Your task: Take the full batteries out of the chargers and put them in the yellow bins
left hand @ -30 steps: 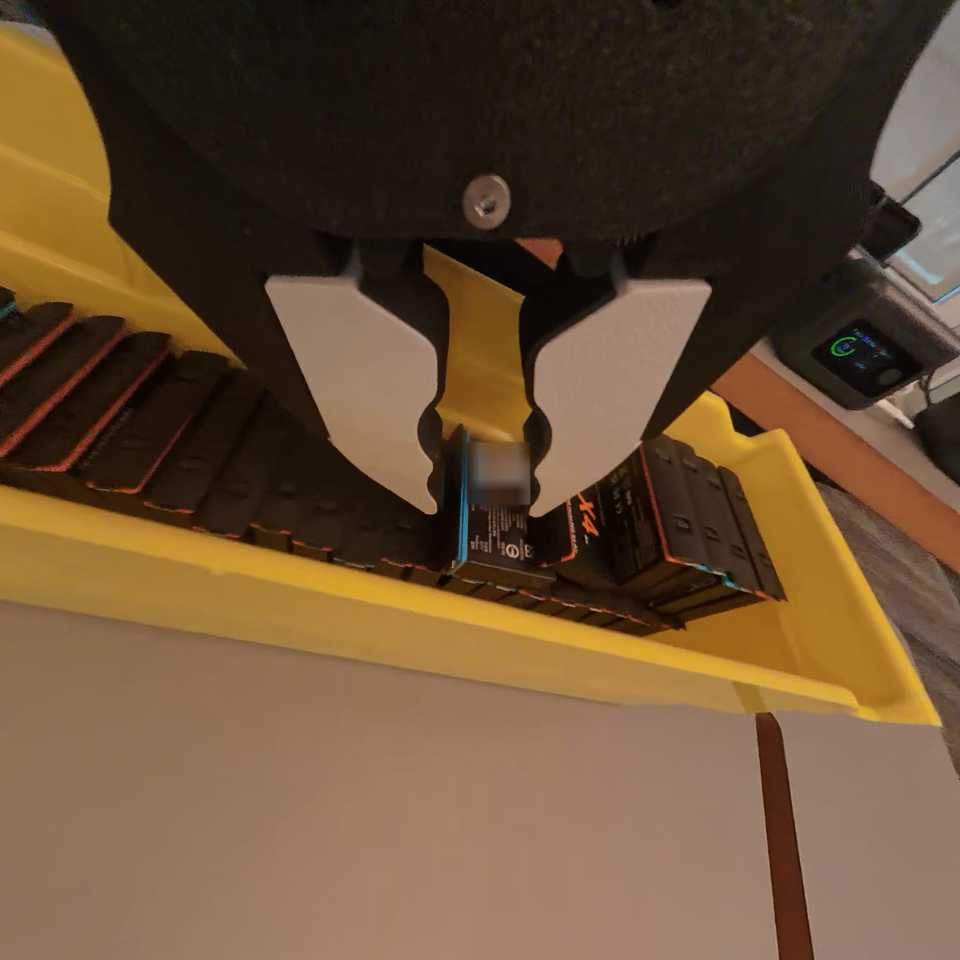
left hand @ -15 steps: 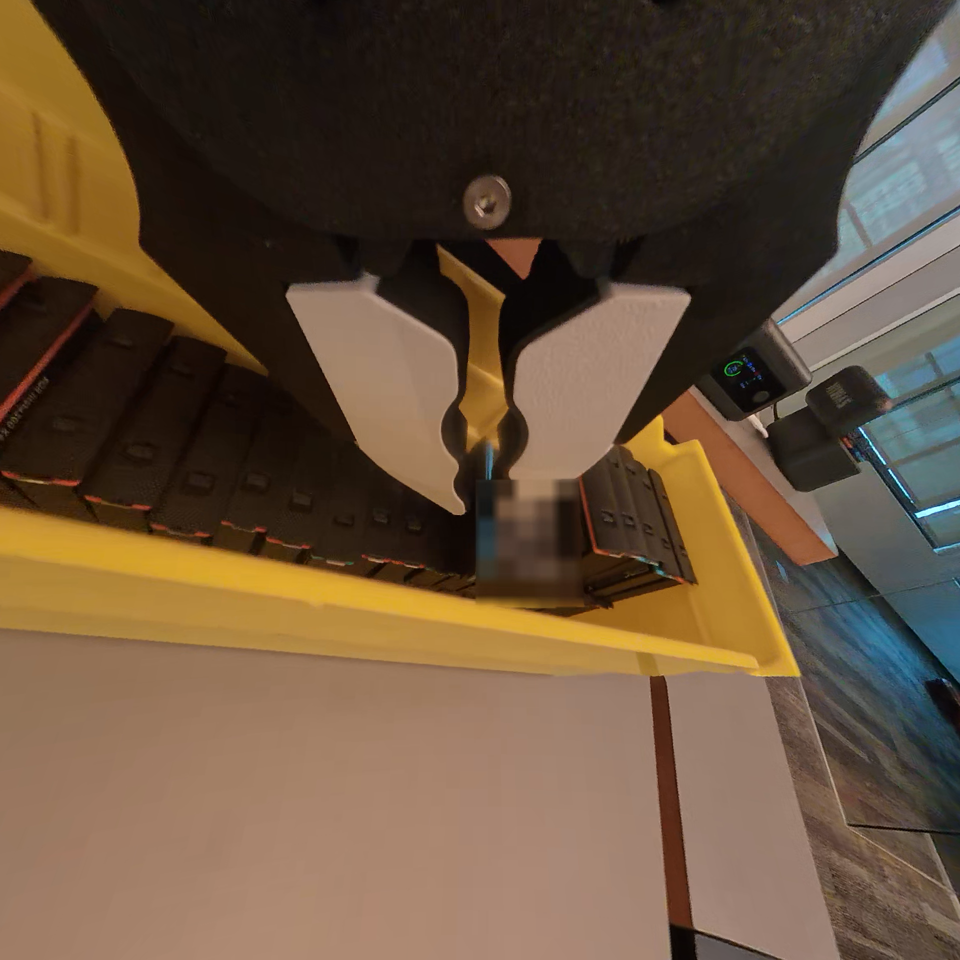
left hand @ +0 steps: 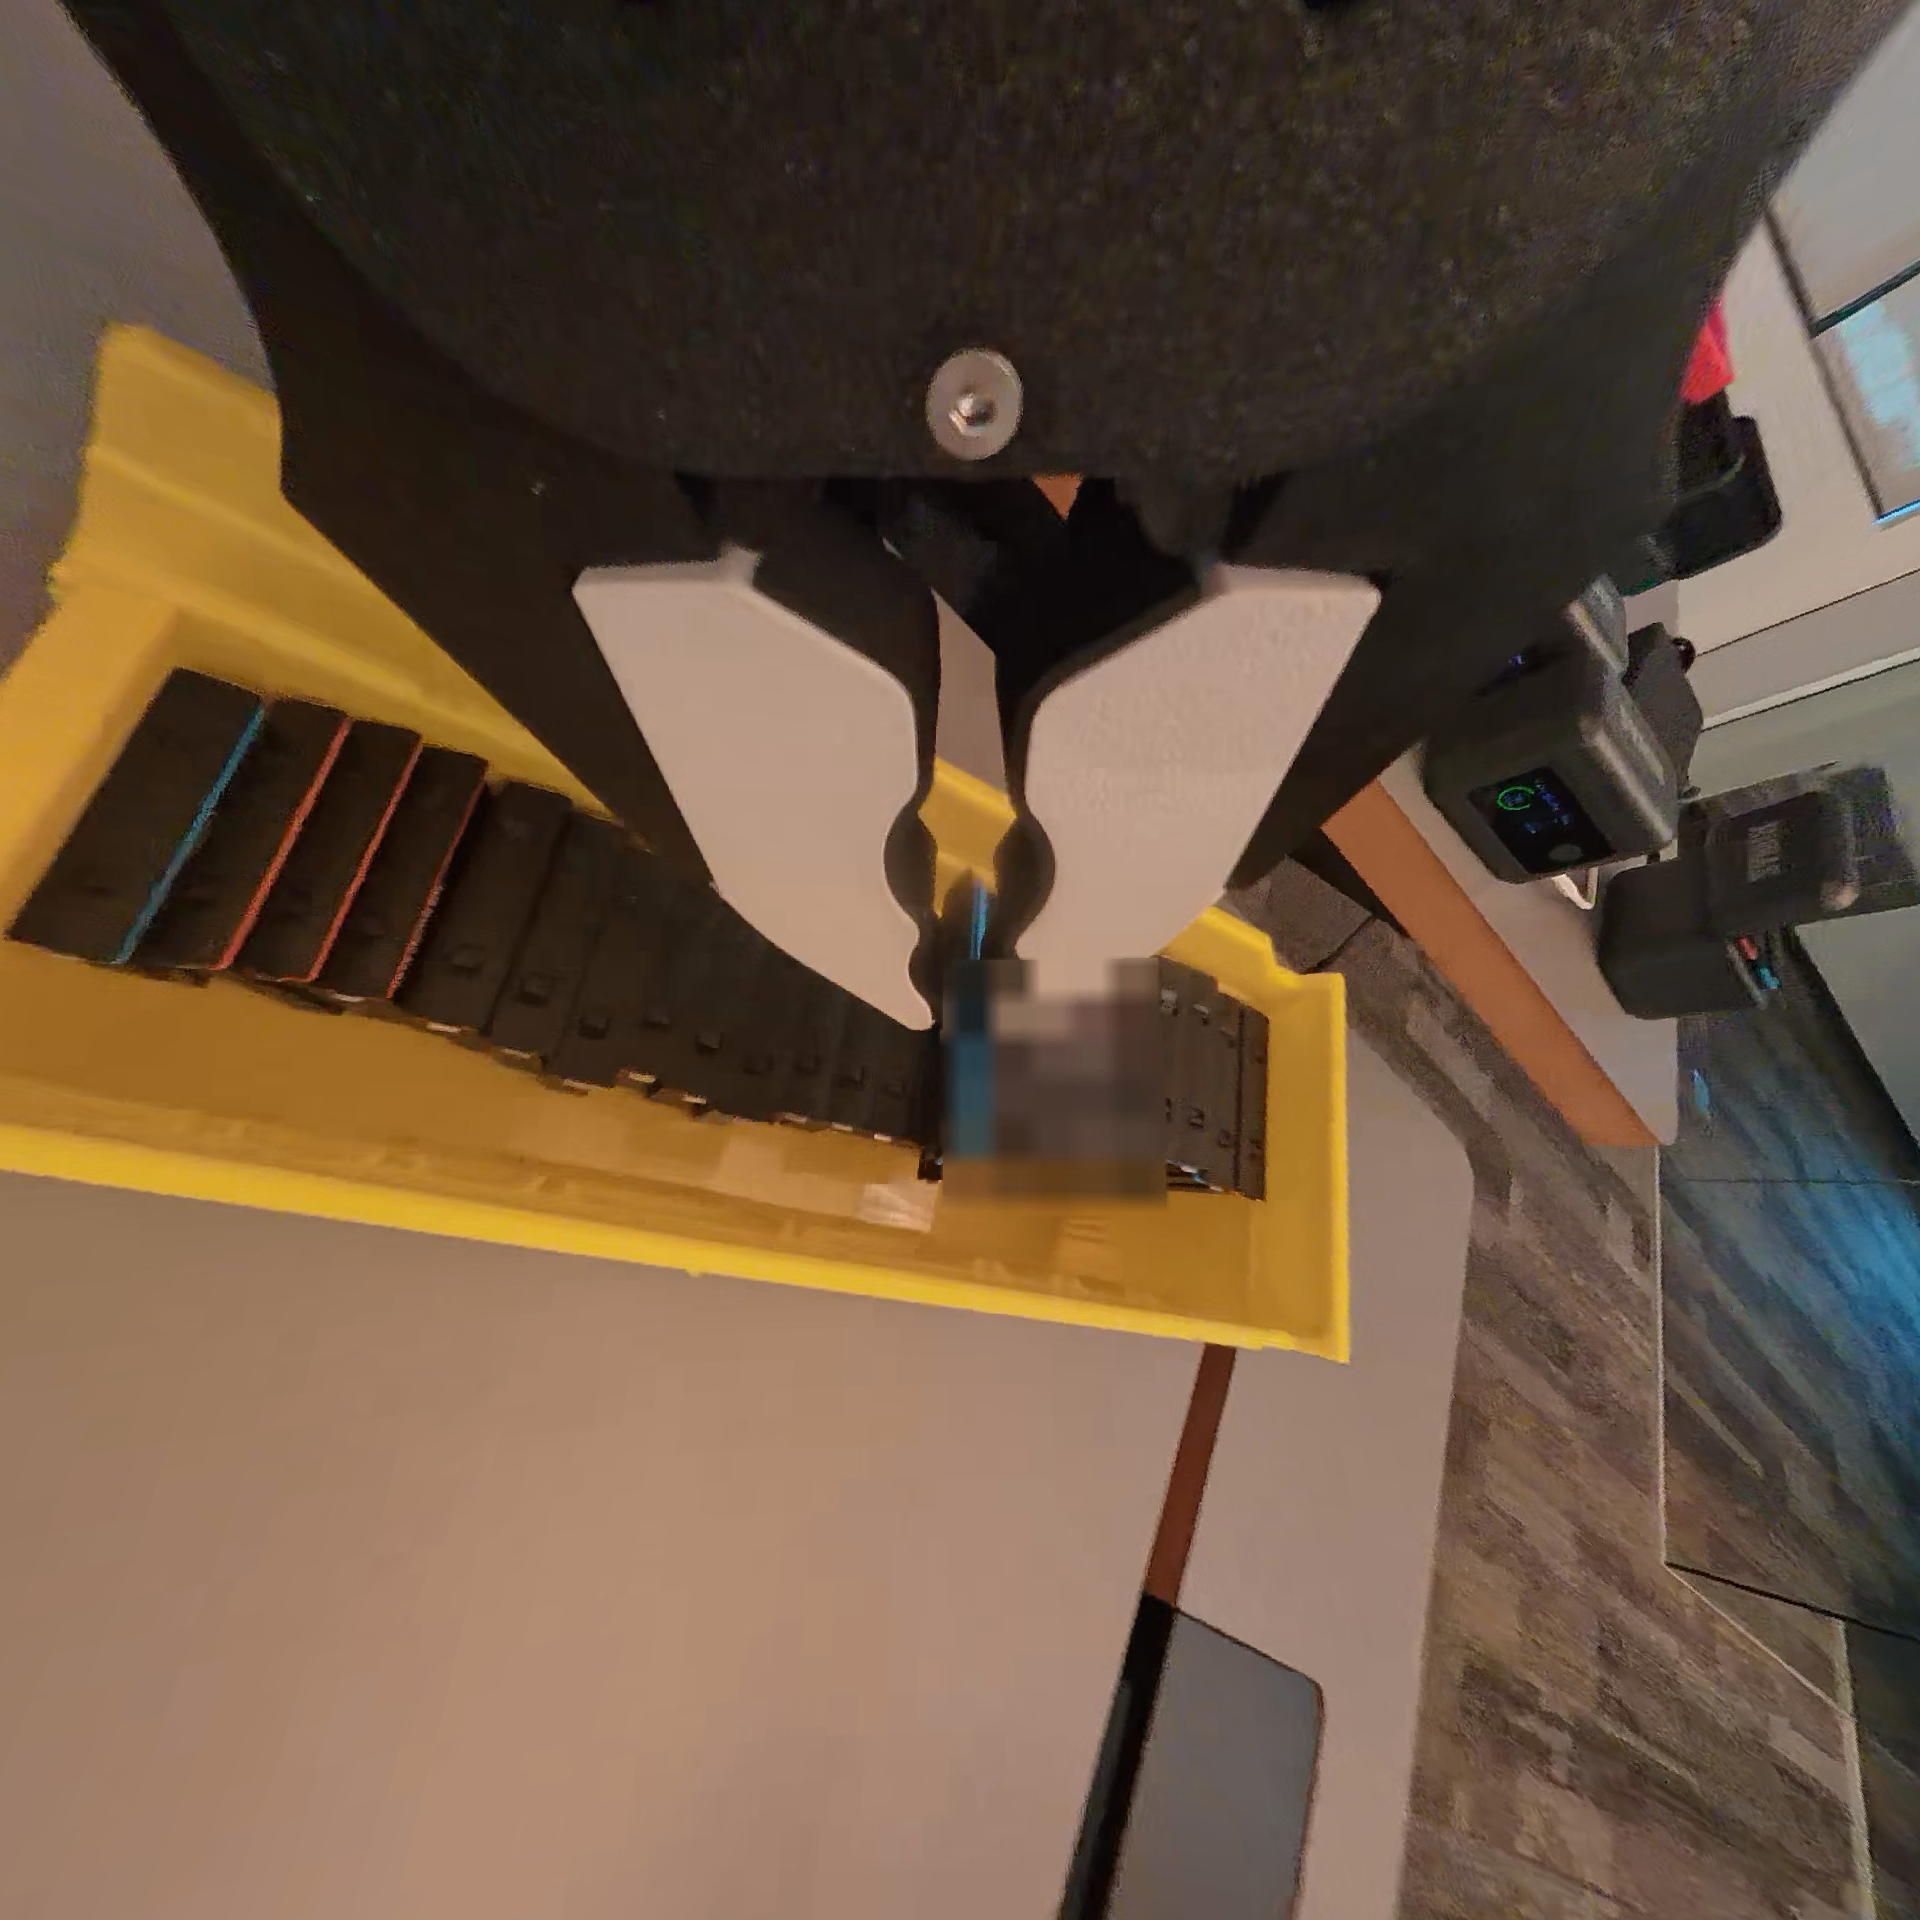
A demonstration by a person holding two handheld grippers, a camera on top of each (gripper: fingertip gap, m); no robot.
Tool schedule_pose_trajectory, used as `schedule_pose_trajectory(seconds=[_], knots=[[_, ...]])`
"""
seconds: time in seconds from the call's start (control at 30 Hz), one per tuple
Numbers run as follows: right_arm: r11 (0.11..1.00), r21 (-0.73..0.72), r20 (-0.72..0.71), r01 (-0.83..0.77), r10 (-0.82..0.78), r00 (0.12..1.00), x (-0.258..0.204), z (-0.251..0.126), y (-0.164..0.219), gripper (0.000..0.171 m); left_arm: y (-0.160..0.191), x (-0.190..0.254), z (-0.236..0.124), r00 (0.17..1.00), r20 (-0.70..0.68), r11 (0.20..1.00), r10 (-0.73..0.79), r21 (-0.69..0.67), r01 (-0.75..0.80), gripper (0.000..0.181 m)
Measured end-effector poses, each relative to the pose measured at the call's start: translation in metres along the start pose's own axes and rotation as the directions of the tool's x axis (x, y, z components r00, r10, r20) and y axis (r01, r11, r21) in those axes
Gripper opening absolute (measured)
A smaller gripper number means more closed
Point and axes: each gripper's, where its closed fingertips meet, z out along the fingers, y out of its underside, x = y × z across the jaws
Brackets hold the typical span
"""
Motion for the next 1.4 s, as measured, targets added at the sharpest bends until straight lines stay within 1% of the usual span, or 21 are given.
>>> schedule_pose_trajectory(seconds=[0.1, 0.17, 0.27, 0.33, 0.43, 0.53, 0.63, 0.7, 0.73, 0.77, 0.83, 0.87, 0.93, 0.97, 1.0, 1.07, 1.1, 1.17, 1.23, 1.33, 1.4], knots=[[0.996, 0.042, 0.05, 0.075, -0.077, 0.996, -0.016, -0.002, -0.008, 0.0, -0.015, 0.004, -0.02, 0.999, -0.002, 0.995, -0.033, 0.094, 0.033, 0.006], [0.979, 0.091, 0.097, 0.181, -0.19, 0.977, -0.034, -0.004, -0.016, 0.0, -0.034, 0.016, -0.036, 0.999, -0.03, 0.984, -0.032, 0.173, 0.037, 0.006], [0.901, 0.196, 0.181, 0.388, -0.422, 0.888, -0.076, -0.011, -0.032, 0.004, -0.077, 0.046, -0.061, 0.995, -0.101, 0.952, 0.019, 0.307, 0.013, 0.006], [0.814, 0.275, 0.196, 0.512, -0.568, 0.799, -0.104, -0.016, -0.045, 0.014, -0.112, 0.069, -0.078, 0.987, -0.148, 0.911, 0.069, 0.412, -0.002, 0.006], [0.658, 0.404, 0.171, 0.635, -0.736, 0.654, -0.145, -0.018, -0.076, 0.043, -0.164, 0.108, -0.1, 0.964, -0.202, 0.831, 0.171, 0.556, -0.03, 0.006], [0.438, 0.506, 0.054, 0.743, -0.876, 0.48, -0.179, -0.019, -0.113, 0.069, -0.21, 0.151, -0.118, 0.922, -0.25, 0.745, 0.295, 0.665, -0.057, 0.006], [0.204, 0.557, -0.03, 0.805, -0.964, 0.265, -0.211, -0.027, -0.126, 0.078, -0.239, 0.185, -0.122, 0.876, -0.27, 0.698, 0.399, 0.709, -0.099, 0.006], [0.079, 0.568, -0.071, 0.82, -0.987, 0.145, -0.224, -0.032, -0.121, 0.074, -0.25, 0.201, -0.121, 0.849, -0.288, 0.684, 0.444, 0.721, -0.113, 0.006], [0.026, 0.561, -0.091, 0.828, -0.991, 0.094, -0.226, -0.032, -0.116, 0.066, -0.254, 0.206, -0.119, 0.837, -0.296, 0.681, 0.461, 0.723, -0.119, 0.006], [-0.018, 0.545, -0.107, 0.838, -0.993, 0.049, -0.226, -0.031, -0.11, 0.048, -0.257, 0.211, -0.117, 0.827, -0.303, 0.678, 0.474, 0.724, -0.123, 0.006], [-0.049, 0.526, -0.14, 0.849, -0.99, 0.029, -0.221, -0.028, -0.1, 0.017, -0.261, 0.218, -0.115, 0.809, -0.325, 0.675, 0.489, 0.729, -0.115, 0.006], [-0.03, 0.527, -0.128, 0.85, -0.991, 0.044, -0.218, -0.028, -0.093, 0.012, -0.264, 0.22, -0.114, 0.804, -0.335, 0.669, 0.491, 0.736, -0.102, 0.006], [0.074, 0.539, -0.072, 0.839, -0.988, 0.133, -0.213, -0.029, -0.083, 0.01, -0.269, 0.223, -0.113, 0.809, -0.333, 0.655, 0.485, 0.751, -0.083, 0.005], [0.156, 0.545, -0.018, 0.824, -0.98, 0.197, -0.209, -0.03, -0.079, 0.01, -0.271, 0.223, -0.113, 0.814, -0.326, 0.646, 0.481, 0.76, -0.078, 0.007], [0.267, 0.547, 0.058, 0.794, -0.958, 0.282, -0.204, -0.03, -0.074, 0.01, -0.273, 0.223, -0.112, 0.823, -0.314, 0.641, 0.473, 0.763, -0.077, 0.015], [0.51, 0.515, 0.232, 0.689, -0.857, 0.461, -0.195, -0.029, -0.068, 0.01, -0.279, 0.219, -0.11, 0.855, -0.27, 0.639, 0.442, 0.764, -0.089, 0.023], [0.606, 0.491, 0.307, 0.625, -0.792, 0.527, -0.191, -0.03, -0.065, 0.01, -0.283, 0.218, -0.11, 0.87, -0.24, 0.636, 0.43, 0.765, -0.103, 0.027], [0.734, 0.46, 0.421, 0.499, -0.676, 0.605, -0.189, -0.036, -0.065, 0.01, -0.288, 0.22, -0.104, 0.887, -0.167, 0.644, 0.43, 0.745, -0.172, 0.03], [0.791, 0.435, 0.495, 0.43, -0.609, 0.62, -0.191, -0.043, -0.064, 0.01, -0.294, 0.225, -0.102, 0.885, -0.122, 0.644, 0.45, 0.73, -0.227, 0.026], [0.82, 0.404, 0.536, 0.406, -0.571, 0.621, -0.191, -0.046, -0.062, 0.01, -0.301, 0.23, -0.1, 0.867, -0.104, 0.654, 0.487, 0.702, -0.283, 0.017], [0.837, 0.389, 0.56, 0.384, -0.546, 0.623, -0.189, -0.047, -0.061, 0.01, -0.302, 0.232, -0.099, 0.851, -0.115, 0.669, 0.512, 0.675, -0.311, 0.016]])
